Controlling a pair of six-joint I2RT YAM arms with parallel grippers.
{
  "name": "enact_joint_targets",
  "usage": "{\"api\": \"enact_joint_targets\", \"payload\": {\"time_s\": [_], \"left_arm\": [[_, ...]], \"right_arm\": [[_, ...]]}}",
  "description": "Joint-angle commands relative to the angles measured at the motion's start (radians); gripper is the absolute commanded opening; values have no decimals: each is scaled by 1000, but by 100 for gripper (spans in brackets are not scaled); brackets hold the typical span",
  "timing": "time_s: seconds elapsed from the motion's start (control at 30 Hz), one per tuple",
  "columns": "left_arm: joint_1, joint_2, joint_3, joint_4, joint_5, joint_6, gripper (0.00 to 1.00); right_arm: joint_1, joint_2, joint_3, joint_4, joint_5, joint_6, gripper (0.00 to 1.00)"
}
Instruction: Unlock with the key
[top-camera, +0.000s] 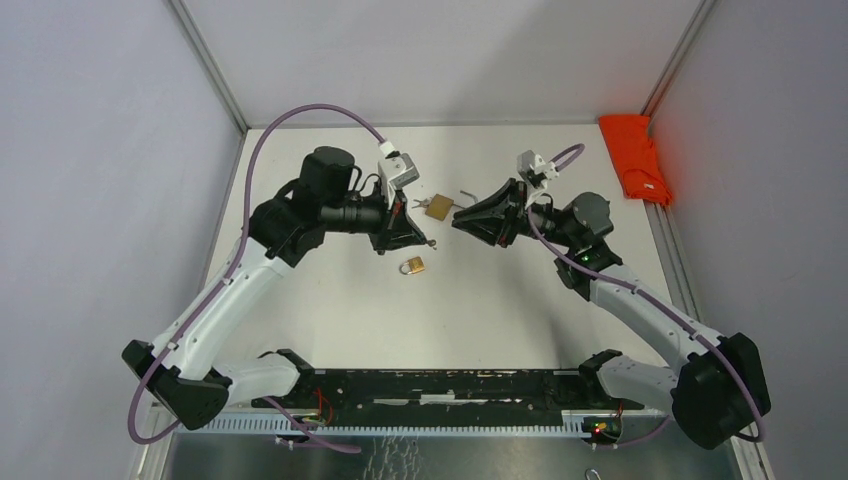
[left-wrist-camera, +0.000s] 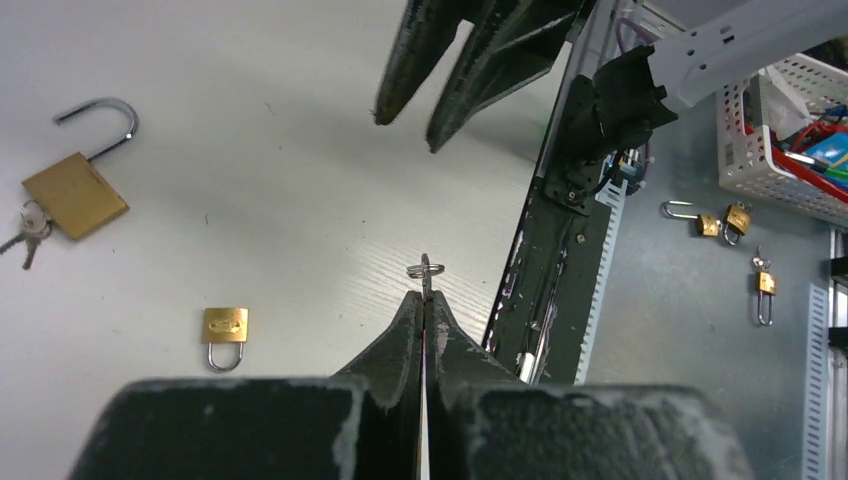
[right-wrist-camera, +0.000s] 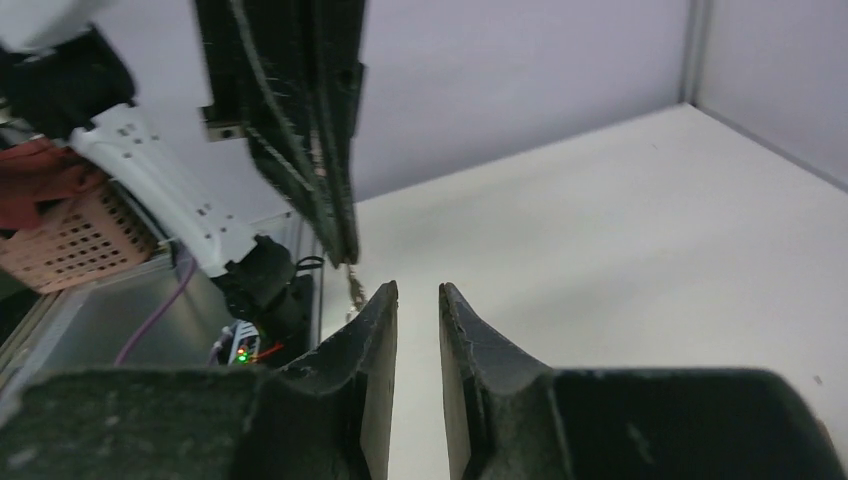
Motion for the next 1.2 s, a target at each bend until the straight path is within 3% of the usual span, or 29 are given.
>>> {"api": "enact_joint_targets", "payload": {"time_s": [0.0,0.1,0.4,1.03,1.17], "left_arm": [[0,-33,7,54,69,62,2],[-1,-25,10,55,73,62,2],[-1,-25,18,85,97,41,2],[0,-44,-7,122,125,24,2],[0,-44,-8,128,126,21,2]], "right_arm": [[0,9,-23,350,-165,178,27],[10,25,-35,393,-184,208,30],[61,62,0,271,-158,114,39],[86,139,43,311,-130,147,36],[91,157,58,328,-136,164,30]]}}
